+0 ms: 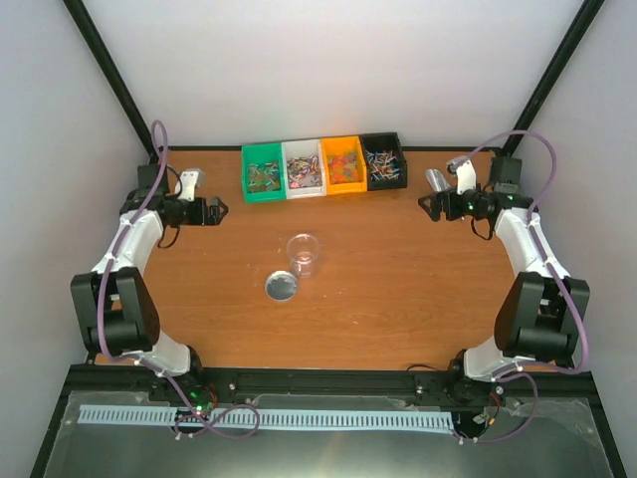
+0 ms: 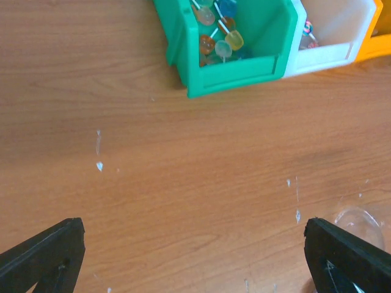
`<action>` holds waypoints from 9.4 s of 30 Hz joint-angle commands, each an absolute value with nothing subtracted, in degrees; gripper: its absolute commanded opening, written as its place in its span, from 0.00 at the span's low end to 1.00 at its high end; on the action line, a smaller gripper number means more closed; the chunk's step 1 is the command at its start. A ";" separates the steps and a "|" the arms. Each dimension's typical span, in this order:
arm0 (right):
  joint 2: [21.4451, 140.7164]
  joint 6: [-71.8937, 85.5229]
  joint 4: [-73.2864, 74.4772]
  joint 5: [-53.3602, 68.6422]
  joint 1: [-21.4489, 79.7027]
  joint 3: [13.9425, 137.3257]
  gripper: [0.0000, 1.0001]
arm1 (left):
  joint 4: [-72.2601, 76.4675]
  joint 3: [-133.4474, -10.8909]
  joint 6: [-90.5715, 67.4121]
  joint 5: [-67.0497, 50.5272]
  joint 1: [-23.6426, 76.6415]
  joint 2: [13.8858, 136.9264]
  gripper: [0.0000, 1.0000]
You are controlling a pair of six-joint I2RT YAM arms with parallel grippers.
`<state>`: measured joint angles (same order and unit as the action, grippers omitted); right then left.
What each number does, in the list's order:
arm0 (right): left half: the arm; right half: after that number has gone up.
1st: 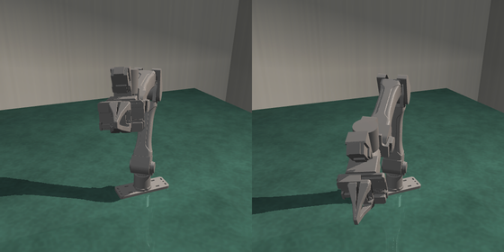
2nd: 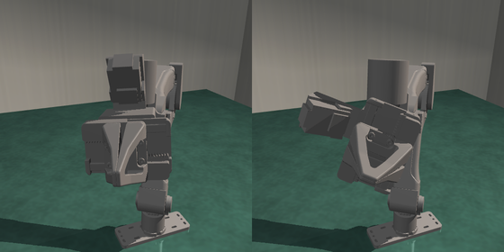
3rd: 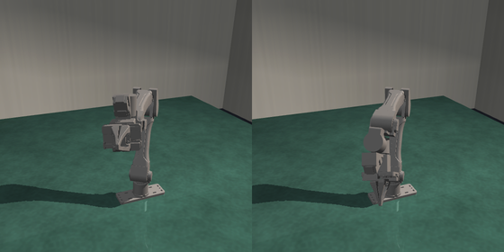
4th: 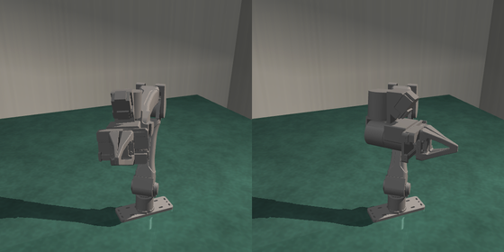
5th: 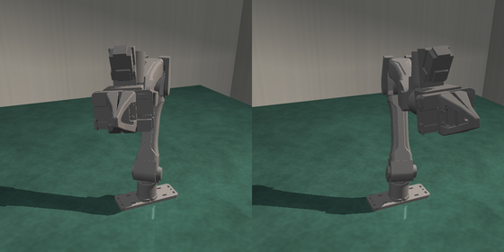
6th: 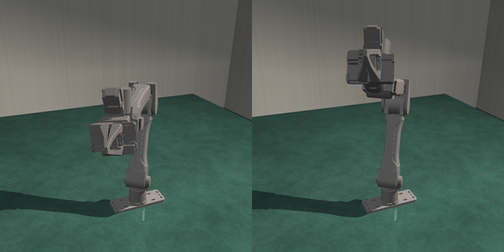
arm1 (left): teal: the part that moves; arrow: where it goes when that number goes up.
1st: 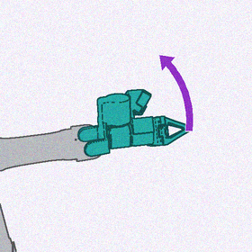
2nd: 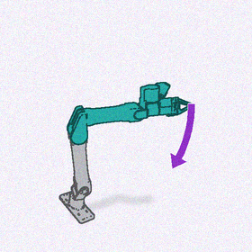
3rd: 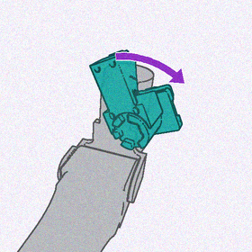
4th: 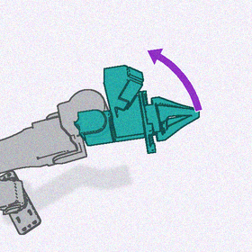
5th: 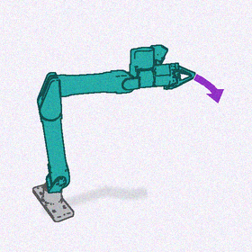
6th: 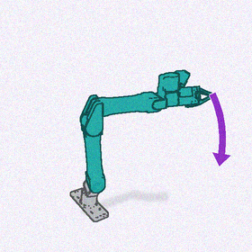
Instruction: Pack the candies
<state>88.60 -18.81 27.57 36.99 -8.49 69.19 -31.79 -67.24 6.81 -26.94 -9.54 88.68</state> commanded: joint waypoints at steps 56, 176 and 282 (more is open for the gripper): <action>125.02 -32.77 32.11 21.71 -14.79 89.07 0.17 | 21.55 -79.61 -76.79 -69.50 0.02 79.01 1.00; 81.46 -29.38 46.66 59.76 30.38 80.98 0.48 | -44.92 -73.53 32.52 -66.00 17.14 78.48 0.01; 77.45 -21.56 38.42 39.20 24.89 73.49 0.03 | -41.19 -99.51 31.47 6.70 6.15 122.30 0.98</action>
<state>79.20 -21.63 39.59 40.14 25.30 72.99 -38.87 -105.43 29.26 4.97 5.34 127.59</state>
